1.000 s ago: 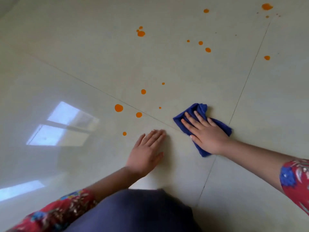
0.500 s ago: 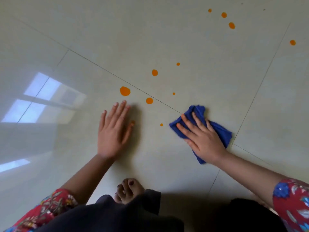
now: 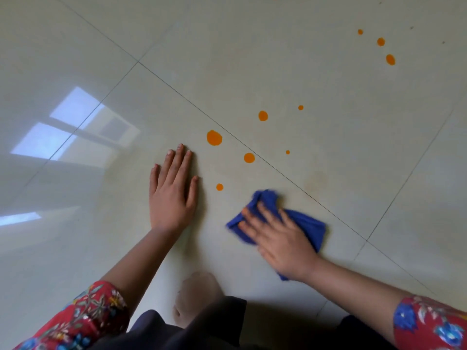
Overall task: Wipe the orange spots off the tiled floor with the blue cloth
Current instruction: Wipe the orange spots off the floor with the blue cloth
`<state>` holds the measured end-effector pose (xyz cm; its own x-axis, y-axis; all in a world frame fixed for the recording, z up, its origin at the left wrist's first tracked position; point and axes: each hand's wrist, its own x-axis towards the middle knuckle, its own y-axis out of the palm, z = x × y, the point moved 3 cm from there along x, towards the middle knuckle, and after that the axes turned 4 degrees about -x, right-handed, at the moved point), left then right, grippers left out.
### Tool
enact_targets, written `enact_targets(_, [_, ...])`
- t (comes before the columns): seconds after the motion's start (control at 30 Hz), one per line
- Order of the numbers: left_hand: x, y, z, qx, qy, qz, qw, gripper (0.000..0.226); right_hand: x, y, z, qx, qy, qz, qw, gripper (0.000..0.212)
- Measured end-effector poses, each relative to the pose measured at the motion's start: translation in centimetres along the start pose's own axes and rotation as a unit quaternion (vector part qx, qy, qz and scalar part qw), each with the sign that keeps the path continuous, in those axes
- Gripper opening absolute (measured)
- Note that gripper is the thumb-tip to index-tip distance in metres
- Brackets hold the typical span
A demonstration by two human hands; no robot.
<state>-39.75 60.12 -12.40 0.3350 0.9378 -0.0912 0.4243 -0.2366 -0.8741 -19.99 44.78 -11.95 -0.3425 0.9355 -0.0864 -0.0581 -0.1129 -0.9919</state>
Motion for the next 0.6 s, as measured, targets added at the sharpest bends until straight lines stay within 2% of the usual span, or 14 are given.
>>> enact_targets(0.07, [0.1,-0.1,0.2,-0.025,0.002,-0.015,1.000,0.053,2.7,0.0,1.8,0.000,-0.101,0.026,0.995,0.057])
enact_targets(0.13, [0.1,-0.1,0.5,-0.066,-0.001,-0.037,0.997,0.055,7.5,-0.1,1.6,-0.008,-0.110,0.023,0.994,0.056])
enact_targets(0.23, [-0.1,-0.5,0.8,-0.115,-0.024,-0.072,0.990,0.056,12.3,-0.6,-1.7,-0.012,-0.003,0.012,1.000,0.055])
enact_targets(0.33, [-0.2,-0.5,0.7,-0.107,-0.029,-0.073,0.991,0.056,9.9,-0.7,-3.5,0.006,0.084,-0.017,0.996,0.053])
enact_targets(0.47, [-0.1,-0.6,0.6,-0.111,-0.039,-0.077,0.990,0.051,5.7,-0.2,0.6,0.005,0.007,-0.006,1.000,0.056])
enact_targets(0.53, [0.0,-0.5,0.7,-0.116,-0.041,-0.076,0.989,0.052,8.1,-0.2,1.0,0.008,-0.041,-0.003,0.999,0.055])
enact_targets(0.6, [-0.1,-0.5,0.8,-0.115,-0.044,-0.079,0.989,0.053,12.3,-0.3,0.5,0.000,-0.052,0.000,0.999,0.055])
